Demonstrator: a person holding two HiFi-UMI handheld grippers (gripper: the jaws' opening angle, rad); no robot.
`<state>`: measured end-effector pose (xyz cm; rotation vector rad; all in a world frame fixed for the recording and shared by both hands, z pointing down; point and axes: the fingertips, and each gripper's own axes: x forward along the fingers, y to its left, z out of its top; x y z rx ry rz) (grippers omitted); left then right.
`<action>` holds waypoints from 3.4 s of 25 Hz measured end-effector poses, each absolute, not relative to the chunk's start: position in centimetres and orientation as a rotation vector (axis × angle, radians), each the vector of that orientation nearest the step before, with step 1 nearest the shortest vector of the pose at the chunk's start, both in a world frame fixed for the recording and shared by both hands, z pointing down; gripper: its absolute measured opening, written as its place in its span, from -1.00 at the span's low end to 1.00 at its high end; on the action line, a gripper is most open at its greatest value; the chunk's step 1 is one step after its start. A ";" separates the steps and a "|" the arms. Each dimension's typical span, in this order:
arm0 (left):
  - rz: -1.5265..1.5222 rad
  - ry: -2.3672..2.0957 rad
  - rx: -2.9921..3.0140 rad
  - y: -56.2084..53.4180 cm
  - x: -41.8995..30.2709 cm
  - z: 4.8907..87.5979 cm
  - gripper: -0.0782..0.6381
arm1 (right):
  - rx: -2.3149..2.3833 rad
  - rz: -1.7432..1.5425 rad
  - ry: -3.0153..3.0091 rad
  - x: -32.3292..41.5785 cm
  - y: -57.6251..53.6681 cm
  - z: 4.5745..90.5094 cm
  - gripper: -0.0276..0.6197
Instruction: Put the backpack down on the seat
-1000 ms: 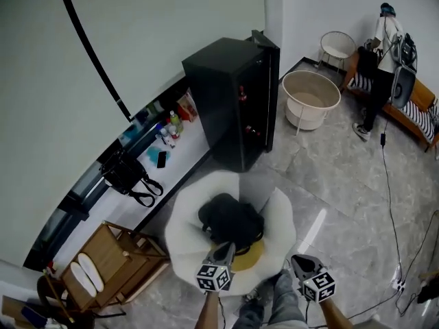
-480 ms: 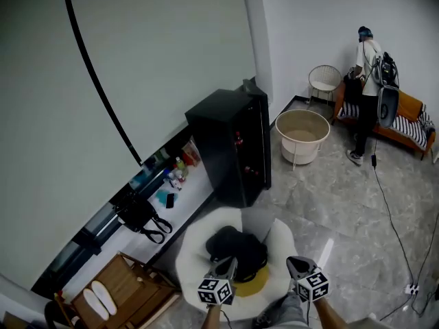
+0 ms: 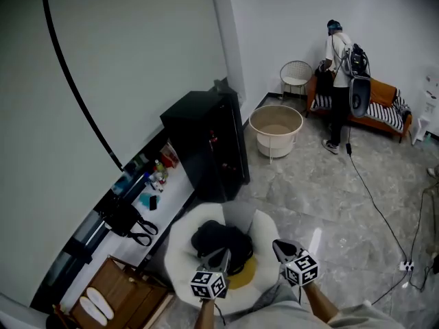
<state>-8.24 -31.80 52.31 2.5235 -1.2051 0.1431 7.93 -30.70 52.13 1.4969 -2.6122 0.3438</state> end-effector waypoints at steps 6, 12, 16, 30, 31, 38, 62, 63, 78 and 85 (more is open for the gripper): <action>0.156 -1.143 2.558 -30.1 -5.8 52.2 -0.70 | 1.508 0.342 -2.618 8.4 -29.8 51.5 -0.83; 0.144 -1.119 2.542 -28.7 -4.3 52.2 -0.70 | 1.495 0.357 -2.638 8.7 -28.6 51.5 -0.83; 0.137 -1.104 2.522 -27.0 -3.3 52.8 -0.70 | 1.481 0.372 -2.633 9.5 -26.7 51.9 -0.83; 0.090 -1.107 2.497 -16.9 2.4 53.3 -0.70 | 1.456 0.382 -2.615 14.3 -15.8 52.5 -0.83; 0.089 -1.109 2.498 -16.2 2.7 53.3 -0.70 | 1.454 0.375 -2.617 14.6 -15.1 52.4 -0.83; 0.059 -1.140 2.507 -11.2 3.7 52.6 -0.70 | 1.435 0.338 -2.646 14.9 -10.5 51.6 -0.83; 0.079 -1.143 2.526 6.8 3.9 53.4 -0.70 | 1.427 0.304 -2.685 13.3 6.3 51.6 -0.83; 0.079 -1.139 2.527 7.2 3.9 53.4 -0.70 | 1.430 0.303 -2.684 13.3 6.7 51.5 -0.83; 0.061 -1.127 2.533 11.7 4.1 52.8 -0.70 | 1.417 0.278 -2.705 12.5 10.9 50.5 -0.83; 0.060 -1.122 2.537 12.4 4.3 52.7 -0.70 | 1.406 0.268 -2.706 12.4 11.6 50.5 -0.83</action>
